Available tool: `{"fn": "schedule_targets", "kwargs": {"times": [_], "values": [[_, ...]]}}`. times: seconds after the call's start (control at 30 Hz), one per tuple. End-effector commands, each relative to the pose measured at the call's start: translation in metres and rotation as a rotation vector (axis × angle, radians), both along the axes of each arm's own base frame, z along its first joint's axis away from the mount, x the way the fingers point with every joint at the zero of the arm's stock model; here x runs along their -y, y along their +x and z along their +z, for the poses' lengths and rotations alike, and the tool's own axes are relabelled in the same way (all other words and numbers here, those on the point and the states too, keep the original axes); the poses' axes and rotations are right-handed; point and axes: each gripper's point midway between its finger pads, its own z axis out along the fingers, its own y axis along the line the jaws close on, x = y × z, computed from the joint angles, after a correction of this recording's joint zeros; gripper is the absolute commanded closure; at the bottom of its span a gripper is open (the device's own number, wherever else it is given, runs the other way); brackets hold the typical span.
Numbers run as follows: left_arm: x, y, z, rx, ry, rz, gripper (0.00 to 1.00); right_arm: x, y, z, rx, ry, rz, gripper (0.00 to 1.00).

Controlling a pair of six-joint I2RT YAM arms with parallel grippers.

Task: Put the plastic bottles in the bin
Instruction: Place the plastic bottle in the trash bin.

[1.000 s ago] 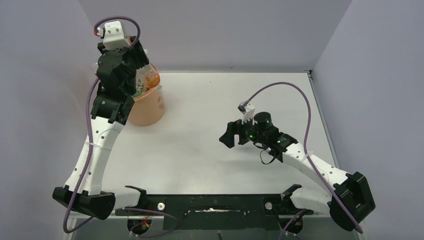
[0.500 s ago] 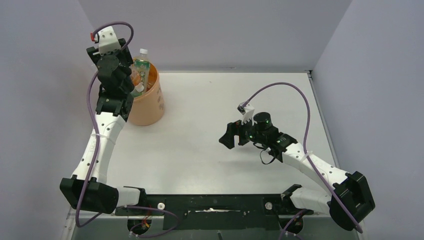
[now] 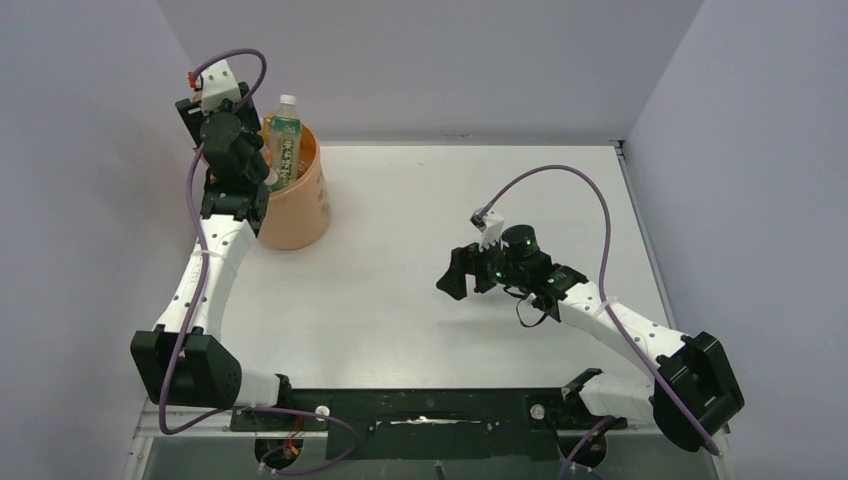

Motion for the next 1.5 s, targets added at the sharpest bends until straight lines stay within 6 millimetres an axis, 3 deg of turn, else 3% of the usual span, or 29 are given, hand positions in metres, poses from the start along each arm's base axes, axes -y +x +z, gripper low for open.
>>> {"fn": "schedule_targets", "kwargs": {"times": [0.0, 0.53, 1.47], "values": [[-0.004, -0.004, 0.009, 0.079, 0.007, 0.011, 0.54, -0.006, 0.005, 0.007, 0.042, 0.036, 0.015, 0.02], [0.020, 0.008, -0.034, -0.006, -0.015, -0.136, 0.53, -0.006, 0.003, 0.004, 0.036, 0.050, 0.012, 0.02], [0.073, 0.047, -0.066, -0.179, 0.092, -0.336, 0.49, -0.005, 0.000, 0.000, 0.036, 0.057, 0.012, 0.02]]}}
